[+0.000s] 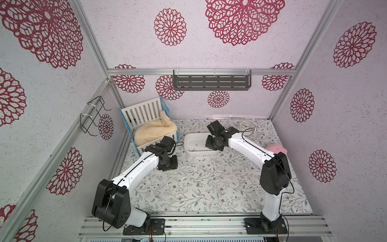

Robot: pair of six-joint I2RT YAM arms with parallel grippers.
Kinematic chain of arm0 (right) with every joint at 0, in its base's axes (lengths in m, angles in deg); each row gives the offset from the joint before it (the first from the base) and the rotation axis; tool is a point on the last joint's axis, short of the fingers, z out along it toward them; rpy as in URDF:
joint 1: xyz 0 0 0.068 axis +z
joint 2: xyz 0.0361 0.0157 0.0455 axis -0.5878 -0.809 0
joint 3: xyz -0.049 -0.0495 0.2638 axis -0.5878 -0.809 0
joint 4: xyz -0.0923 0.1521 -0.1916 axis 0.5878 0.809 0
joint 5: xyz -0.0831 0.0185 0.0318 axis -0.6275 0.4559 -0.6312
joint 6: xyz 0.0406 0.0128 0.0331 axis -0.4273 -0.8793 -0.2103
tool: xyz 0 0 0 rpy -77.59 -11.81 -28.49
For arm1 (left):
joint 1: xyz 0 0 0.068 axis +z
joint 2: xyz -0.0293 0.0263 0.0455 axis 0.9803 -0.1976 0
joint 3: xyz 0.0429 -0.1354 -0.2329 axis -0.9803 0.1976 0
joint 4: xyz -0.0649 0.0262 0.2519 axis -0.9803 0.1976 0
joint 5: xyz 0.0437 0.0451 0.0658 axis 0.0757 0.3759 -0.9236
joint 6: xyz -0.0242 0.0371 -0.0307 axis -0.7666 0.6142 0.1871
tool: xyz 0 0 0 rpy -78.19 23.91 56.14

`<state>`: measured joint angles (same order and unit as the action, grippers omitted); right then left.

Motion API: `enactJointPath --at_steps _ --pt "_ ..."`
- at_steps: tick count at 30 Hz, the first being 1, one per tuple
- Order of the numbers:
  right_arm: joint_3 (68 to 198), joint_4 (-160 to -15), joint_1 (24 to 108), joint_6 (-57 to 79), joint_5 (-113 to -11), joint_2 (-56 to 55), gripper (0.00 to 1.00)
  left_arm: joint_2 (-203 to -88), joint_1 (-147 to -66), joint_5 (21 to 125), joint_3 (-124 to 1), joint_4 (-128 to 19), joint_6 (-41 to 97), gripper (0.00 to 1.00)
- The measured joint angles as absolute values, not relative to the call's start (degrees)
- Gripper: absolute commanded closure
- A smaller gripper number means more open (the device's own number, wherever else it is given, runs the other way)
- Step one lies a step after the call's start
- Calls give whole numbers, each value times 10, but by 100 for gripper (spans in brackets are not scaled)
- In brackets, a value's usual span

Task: Put the screws on the desktop into the storage box
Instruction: Place the screw in the storage box.

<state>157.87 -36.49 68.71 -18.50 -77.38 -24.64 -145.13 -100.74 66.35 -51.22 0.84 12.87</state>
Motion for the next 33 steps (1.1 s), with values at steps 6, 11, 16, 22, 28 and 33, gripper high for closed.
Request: enactJointPath --at_steps 6,11,16,22,28,33 --pt "1729 -342 670 -173 -774 -371 100 -1434 -1007 665 -512 9 124 61" --pt "1867 -311 657 -167 -773 -486 100 -1418 -1007 663 -505 10 120 61" --pt "1949 -288 653 -165 -764 -570 100 -1410 -1006 662 -497 12 116 61" --pt "1955 -272 653 -165 -747 -603 93 -1405 -1006 661 -495 14 114 61" --pt "1958 -273 656 -164 -744 -603 76 -1402 -1006 660 -495 14 111 60" --pt "1958 -273 662 -159 -746 -587 72 -1402 -1006 661 -495 14 110 59"
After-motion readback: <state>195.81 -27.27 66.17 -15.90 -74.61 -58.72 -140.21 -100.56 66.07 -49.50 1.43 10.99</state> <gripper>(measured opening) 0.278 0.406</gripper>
